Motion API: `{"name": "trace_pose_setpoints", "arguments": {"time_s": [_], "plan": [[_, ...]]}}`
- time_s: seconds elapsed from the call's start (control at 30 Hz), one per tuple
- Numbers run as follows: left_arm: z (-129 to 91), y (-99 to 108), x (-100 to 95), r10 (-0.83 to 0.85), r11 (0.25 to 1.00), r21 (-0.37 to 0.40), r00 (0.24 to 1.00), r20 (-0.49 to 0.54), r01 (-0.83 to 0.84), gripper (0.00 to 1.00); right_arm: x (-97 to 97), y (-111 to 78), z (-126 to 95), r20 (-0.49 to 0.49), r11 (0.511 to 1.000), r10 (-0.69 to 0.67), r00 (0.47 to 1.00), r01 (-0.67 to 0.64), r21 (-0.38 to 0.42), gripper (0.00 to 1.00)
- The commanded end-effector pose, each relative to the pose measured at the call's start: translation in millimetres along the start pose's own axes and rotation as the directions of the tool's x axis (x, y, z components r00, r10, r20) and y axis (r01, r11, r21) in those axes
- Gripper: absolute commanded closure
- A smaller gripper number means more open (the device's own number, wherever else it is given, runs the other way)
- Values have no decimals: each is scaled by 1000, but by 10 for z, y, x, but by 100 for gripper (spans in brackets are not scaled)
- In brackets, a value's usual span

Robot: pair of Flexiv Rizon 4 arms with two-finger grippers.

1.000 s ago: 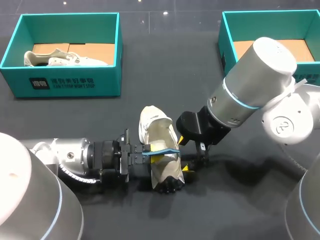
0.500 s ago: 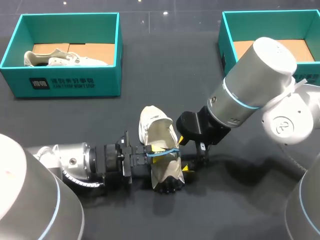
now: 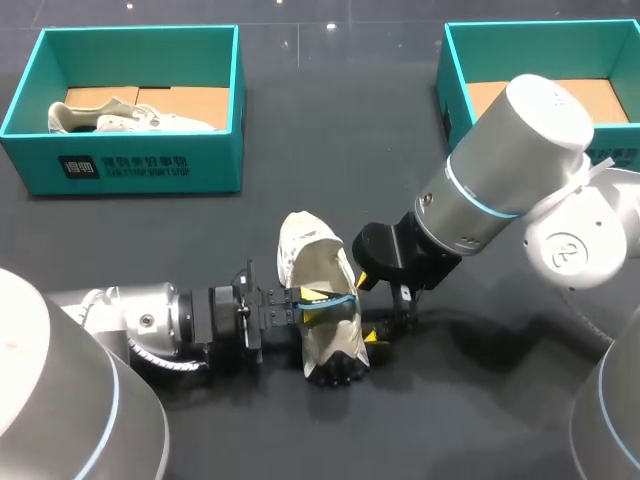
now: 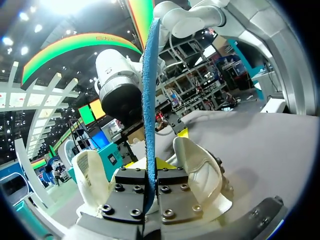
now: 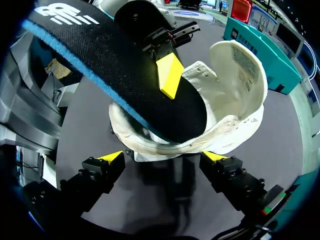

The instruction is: Take the shoe out of the shoebox, open the shoe tongue, remove and reinsert the insole, then place the shoe into the shoebox

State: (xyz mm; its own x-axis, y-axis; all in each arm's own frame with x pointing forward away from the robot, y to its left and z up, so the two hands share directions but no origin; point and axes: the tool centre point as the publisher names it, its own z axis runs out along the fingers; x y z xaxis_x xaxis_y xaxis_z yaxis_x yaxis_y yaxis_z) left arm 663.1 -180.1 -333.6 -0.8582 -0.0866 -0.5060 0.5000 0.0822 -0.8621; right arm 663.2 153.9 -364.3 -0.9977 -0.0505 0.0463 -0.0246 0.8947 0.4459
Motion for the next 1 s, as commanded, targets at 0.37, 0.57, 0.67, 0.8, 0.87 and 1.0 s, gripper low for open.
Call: {"name": "trace_pose_setpoints", "arguments": {"time_s": [0.37, 0.57, 0.67, 0.8, 0.87, 1.0], "plan": [[99, 229, -29, 27, 997, -77, 1000, -12, -27, 100, 15, 4, 6, 4, 1000, 1, 1000, -1, 2, 0], [75, 231, -24, 29, 996, -86, 1000, -11, -30, 100, 15, 4, 6, 4, 1000, 1, 1000, -1, 2, 0], [65, 191, -22, 31, 997, -77, 1000, -7, -31, 100, 15, 4, 6, 4, 1000, 1, 1000, -1, 2, 0], [61, 144, -17, 34, 997, -65, 999, -9, -35, 79, 15, 4, 6, 4, 1000, 1, 1000, -1, 2, 0], [56, 122, -17, 36, 997, -60, 999, -9, -37, 75, 15, 4, 6, 4, 1000, 1, 1000, -1, 2, 0], [52, 63, -21, 45, 998, -50, 999, -8, -45, 68, 15, 4, 6, 4, 1000, 1, 1000, -1, 2, 0]]}}
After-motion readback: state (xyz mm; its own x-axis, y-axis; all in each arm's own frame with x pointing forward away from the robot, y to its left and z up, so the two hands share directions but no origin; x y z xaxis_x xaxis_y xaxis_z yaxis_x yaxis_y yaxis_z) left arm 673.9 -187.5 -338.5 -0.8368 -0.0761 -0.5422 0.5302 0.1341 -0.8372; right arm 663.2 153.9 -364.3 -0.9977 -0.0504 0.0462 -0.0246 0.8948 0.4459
